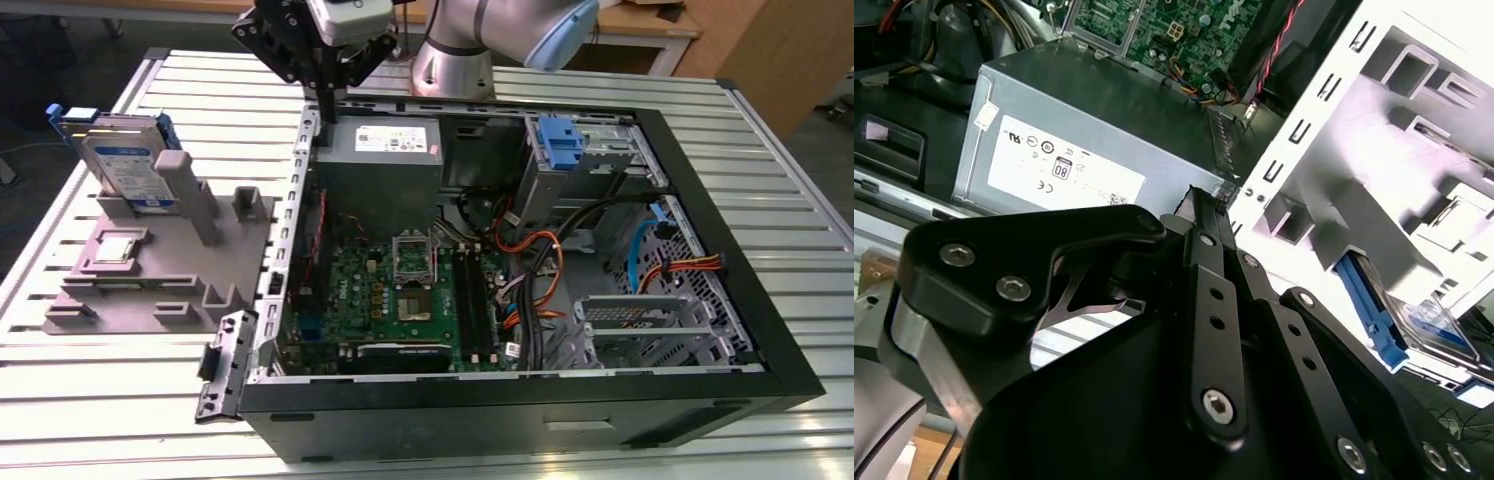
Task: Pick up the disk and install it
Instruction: 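Reach for the disk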
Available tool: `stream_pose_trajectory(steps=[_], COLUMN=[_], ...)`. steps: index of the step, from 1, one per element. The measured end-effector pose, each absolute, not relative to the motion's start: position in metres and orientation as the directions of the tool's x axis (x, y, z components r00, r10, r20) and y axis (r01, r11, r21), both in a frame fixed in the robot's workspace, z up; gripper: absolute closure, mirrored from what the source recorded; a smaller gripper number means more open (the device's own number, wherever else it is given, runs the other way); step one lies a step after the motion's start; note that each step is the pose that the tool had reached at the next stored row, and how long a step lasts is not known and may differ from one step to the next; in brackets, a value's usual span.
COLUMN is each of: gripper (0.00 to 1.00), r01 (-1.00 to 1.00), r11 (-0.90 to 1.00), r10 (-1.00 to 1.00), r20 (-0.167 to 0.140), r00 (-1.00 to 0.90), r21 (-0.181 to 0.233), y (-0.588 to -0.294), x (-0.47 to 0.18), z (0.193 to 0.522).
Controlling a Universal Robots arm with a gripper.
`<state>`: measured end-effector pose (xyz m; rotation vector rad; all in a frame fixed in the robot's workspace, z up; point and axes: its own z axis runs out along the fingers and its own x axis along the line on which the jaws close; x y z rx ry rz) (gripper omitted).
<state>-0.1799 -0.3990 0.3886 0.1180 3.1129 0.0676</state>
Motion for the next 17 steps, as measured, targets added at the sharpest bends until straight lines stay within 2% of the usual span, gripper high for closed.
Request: stream_pose_trajectory(steps=[17], gripper=[0.90], r01=[0.075], r11=[0.996], r10=[0.076], r20=[-0.024], r00=[-0.997], r21=[0.044], y=[-0.3974], x=[-0.1901], z=[0.3886])
